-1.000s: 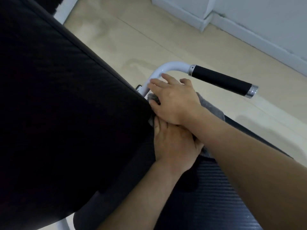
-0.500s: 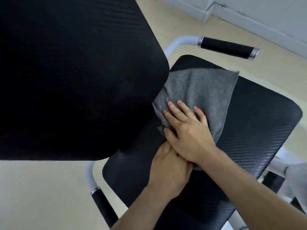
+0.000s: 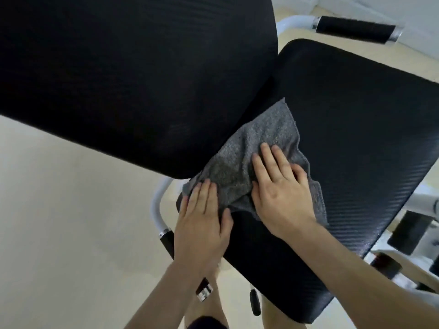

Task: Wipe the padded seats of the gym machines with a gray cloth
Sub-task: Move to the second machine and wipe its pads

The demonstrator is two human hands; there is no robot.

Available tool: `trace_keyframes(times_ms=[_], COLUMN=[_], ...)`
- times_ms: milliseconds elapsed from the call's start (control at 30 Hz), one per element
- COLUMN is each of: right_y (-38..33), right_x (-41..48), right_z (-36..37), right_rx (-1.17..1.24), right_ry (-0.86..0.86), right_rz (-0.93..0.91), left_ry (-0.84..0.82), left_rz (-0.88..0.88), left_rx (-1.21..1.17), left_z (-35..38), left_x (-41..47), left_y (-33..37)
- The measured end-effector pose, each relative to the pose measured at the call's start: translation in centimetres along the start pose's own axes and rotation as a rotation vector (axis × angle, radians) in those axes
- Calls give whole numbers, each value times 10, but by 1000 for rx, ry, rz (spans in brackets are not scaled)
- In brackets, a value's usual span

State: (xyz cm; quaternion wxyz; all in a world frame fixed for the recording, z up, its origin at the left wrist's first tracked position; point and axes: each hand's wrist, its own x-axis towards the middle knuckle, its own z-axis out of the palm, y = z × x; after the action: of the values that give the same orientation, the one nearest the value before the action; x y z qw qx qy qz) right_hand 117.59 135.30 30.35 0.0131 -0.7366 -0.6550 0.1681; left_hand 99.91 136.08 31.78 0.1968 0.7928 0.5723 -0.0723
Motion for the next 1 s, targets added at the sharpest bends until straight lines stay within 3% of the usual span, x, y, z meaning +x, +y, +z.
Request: trace_keyframes(times_ms=[100, 300, 400, 533, 567, 700, 867, 933, 1000], right_y=[-36, -109, -116, -121, -119, -100, -43, -17, -5], right_x=[-17, 9, 15, -31, -34, 9, 75, 98, 113], right_z=[15, 39, 44, 48, 50, 47, 22, 10, 3], right_rx=[3, 20, 31, 31, 27, -8, -64, -87, -97], right_ry=[-29, -44, -37, -40, -35, 29, 54, 94, 106], right_rz=[47, 158, 192, 145, 138, 139, 175, 237, 272], left_ry=[-27, -132, -194, -221, -236, -352, -500, -490, -393], left_rz=[-36, -147, -203, 148, 162, -53, -498, -515, -418], left_rx=[-44, -764, -853, -902, -885, -748, -863, -912, -960], left_z=[3, 3, 11, 5, -1, -5, -5, -3, 1], left_x=[21, 93, 86, 35, 38, 79, 107, 111, 111], left_y=[-38, -68, -80, -82, -82, -77, -69, -70, -71])
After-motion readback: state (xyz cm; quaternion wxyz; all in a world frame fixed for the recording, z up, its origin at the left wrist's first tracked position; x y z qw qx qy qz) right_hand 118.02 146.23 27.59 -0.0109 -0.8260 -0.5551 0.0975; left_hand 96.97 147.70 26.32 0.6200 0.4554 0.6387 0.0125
